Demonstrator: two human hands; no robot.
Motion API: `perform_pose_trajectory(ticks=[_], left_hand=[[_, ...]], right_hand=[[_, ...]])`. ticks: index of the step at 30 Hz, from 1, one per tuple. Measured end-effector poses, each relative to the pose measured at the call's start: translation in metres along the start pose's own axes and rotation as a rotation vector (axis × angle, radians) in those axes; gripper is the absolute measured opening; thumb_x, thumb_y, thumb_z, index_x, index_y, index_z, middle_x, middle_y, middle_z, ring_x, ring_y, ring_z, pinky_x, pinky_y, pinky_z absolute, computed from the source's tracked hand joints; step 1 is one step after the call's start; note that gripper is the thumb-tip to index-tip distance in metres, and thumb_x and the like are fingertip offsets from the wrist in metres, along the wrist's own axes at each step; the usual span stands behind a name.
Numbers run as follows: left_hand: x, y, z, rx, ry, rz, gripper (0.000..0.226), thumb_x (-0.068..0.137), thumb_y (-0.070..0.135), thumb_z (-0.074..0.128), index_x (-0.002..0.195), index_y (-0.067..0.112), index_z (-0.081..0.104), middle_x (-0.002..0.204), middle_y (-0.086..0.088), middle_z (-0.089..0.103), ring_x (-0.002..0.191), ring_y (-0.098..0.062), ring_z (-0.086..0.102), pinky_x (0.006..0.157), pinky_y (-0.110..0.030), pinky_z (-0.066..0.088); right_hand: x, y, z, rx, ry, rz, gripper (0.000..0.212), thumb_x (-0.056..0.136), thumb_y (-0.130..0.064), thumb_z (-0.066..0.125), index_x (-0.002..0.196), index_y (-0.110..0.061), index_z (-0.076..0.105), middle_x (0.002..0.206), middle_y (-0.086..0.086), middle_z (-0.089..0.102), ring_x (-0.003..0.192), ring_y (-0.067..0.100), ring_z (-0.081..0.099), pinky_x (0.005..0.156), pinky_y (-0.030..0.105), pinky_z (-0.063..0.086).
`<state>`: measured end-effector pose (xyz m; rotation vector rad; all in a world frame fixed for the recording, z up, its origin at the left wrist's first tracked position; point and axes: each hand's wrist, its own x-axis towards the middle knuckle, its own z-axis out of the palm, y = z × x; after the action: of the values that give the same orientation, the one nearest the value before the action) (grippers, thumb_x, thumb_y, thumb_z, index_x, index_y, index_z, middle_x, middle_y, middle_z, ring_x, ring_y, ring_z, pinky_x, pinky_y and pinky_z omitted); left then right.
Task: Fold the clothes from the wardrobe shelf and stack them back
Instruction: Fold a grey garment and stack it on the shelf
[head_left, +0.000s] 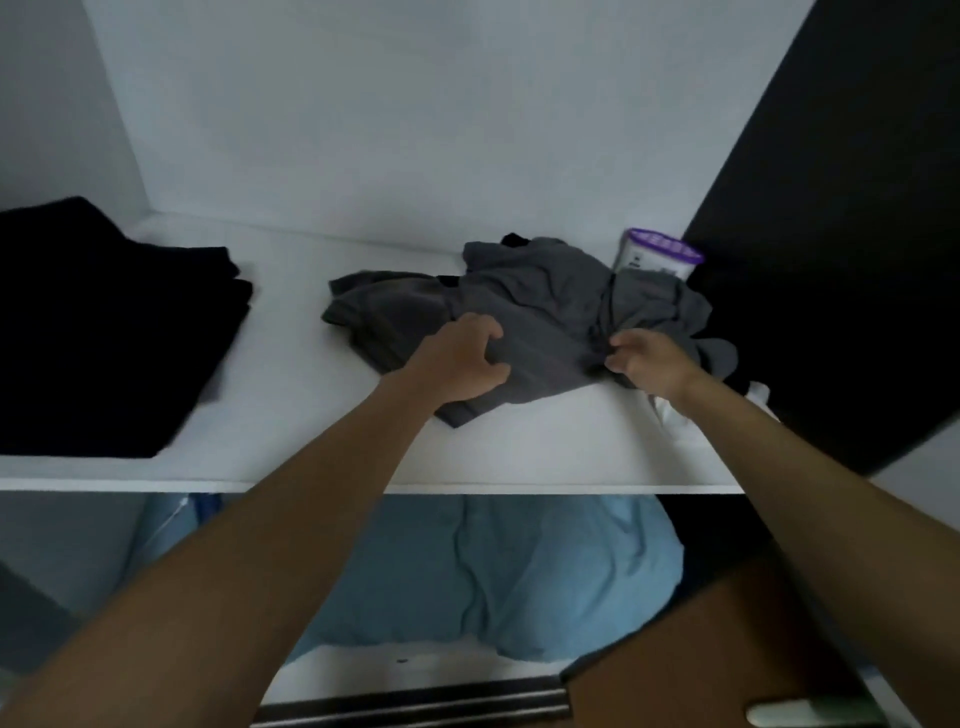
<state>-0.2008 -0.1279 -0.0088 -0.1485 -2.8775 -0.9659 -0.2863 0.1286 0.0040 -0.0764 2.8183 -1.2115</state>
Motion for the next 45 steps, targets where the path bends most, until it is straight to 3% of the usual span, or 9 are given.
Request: perform_pose_trajectory(ticks=[3, 7, 15, 20, 24, 27, 32, 38, 45], left_hand=[[0.016, 0.015, 0.025, 0.076, -0.089, 0.005, 0.063, 0.085, 0.032, 0.072, 0.14, 0.017, 0.044, 0.145, -0.005, 0.044, 0.127, -0.026, 0.049, 0.109, -0.046, 0.04], [0.034, 0.033, 0.055, 0.22, -0.098, -0.036, 0.057, 0.083, 0.025, 0.07, 0.136, 0.019, 0.049, 0.141, -0.005, 0.047, 0.125, -0.029, 0.05, 0.108, -0.048, 0.039], [0.062, 0.08, 0.084, 0.147, -0.031, -0.149, 0.02, 0.087, 0.02, 0.058, 0.074, 0.006, 0.066, 0.084, -0.008, 0.068, 0.08, -0.025, 0.062, 0.078, -0.037, 0.052], [0.079, 0.112, 0.087, -0.044, -0.055, -0.241, 0.023, 0.098, 0.027, 0.056, 0.085, 0.009, 0.063, 0.088, -0.009, 0.067, 0.078, -0.02, 0.06, 0.068, -0.029, 0.044], [0.091, 0.135, 0.076, -0.89, -0.221, -0.549, 0.071, 0.091, 0.07, 0.048, 0.122, 0.006, 0.05, 0.12, -0.017, 0.068, 0.103, -0.034, 0.069, 0.094, -0.045, 0.053], [0.104, 0.147, 0.063, -1.268, -0.259, -0.564, 0.086, 0.083, 0.076, 0.05, 0.118, -0.002, 0.052, 0.126, -0.027, 0.064, 0.112, -0.043, 0.064, 0.094, -0.055, 0.052], [0.095, 0.158, 0.063, -0.911, -0.202, -0.609, 0.025, 0.096, 0.025, 0.063, 0.112, 0.006, 0.064, 0.095, -0.015, 0.076, 0.082, -0.027, 0.073, 0.067, -0.039, 0.062], [0.065, 0.138, 0.066, -1.001, 0.021, -0.5, 0.005, 0.092, 0.005, 0.062, 0.089, 0.005, 0.067, 0.08, -0.009, 0.073, 0.064, -0.017, 0.072, 0.059, -0.028, 0.058], [0.012, 0.116, 0.053, -1.066, -0.094, -0.47, 0.035, 0.069, -0.002, 0.041, 0.064, 0.013, 0.073, 0.071, -0.001, 0.068, 0.064, -0.016, 0.066, 0.062, -0.022, 0.052]], right_hand=[[0.006, 0.025, -0.02, -0.09, 0.022, -0.015, 0.034, 0.088, -0.002, 0.068, 0.121, 0.001, 0.062, 0.11, 0.014, 0.064, 0.098, 0.024, 0.06, 0.094, 0.036, 0.048], [0.019, 0.044, -0.044, -0.234, 0.07, -0.036, 0.031, 0.09, -0.015, 0.067, 0.111, 0.008, 0.063, 0.096, 0.019, 0.068, 0.072, 0.023, 0.059, 0.063, 0.022, 0.049], [0.047, 0.058, -0.064, -0.839, -0.074, -0.176, 0.034, 0.08, -0.049, 0.072, 0.094, -0.021, 0.061, 0.097, -0.001, 0.06, 0.098, 0.026, 0.062, 0.076, 0.032, 0.04], [0.066, 0.07, -0.082, -0.477, 0.099, -0.202, 0.025, 0.095, -0.04, 0.059, 0.099, -0.021, 0.073, 0.101, 0.009, 0.068, 0.101, 0.033, 0.063, 0.081, 0.035, 0.044], [0.058, 0.057, -0.098, 0.193, 0.275, -0.433, 0.015, 0.096, -0.022, 0.061, 0.099, -0.017, 0.075, 0.084, -0.004, 0.071, 0.085, 0.014, 0.067, 0.075, 0.026, 0.047], [0.03, 0.051, -0.1, 0.255, -0.063, -0.683, 0.016, 0.095, -0.015, 0.063, 0.082, -0.02, 0.07, 0.062, -0.018, 0.063, 0.06, -0.007, 0.056, 0.062, 0.02, 0.045], [-0.009, 0.066, -0.077, 0.028, -0.461, -0.803, 0.015, 0.095, -0.008, 0.06, 0.104, -0.007, 0.073, 0.087, 0.017, 0.072, 0.078, 0.026, 0.068, 0.073, 0.028, 0.057], [-0.025, 0.081, -0.071, 0.318, -0.403, -0.459, 0.012, 0.089, -0.023, 0.066, 0.095, -0.027, 0.075, 0.096, -0.008, 0.075, 0.091, 0.012, 0.069, 0.076, 0.02, 0.053], [-0.008, 0.068, -0.068, 0.934, -0.305, 0.329, 0.038, 0.097, -0.047, 0.057, 0.112, -0.012, 0.057, 0.098, 0.017, 0.066, 0.084, 0.03, 0.069, 0.065, 0.041, 0.057]])
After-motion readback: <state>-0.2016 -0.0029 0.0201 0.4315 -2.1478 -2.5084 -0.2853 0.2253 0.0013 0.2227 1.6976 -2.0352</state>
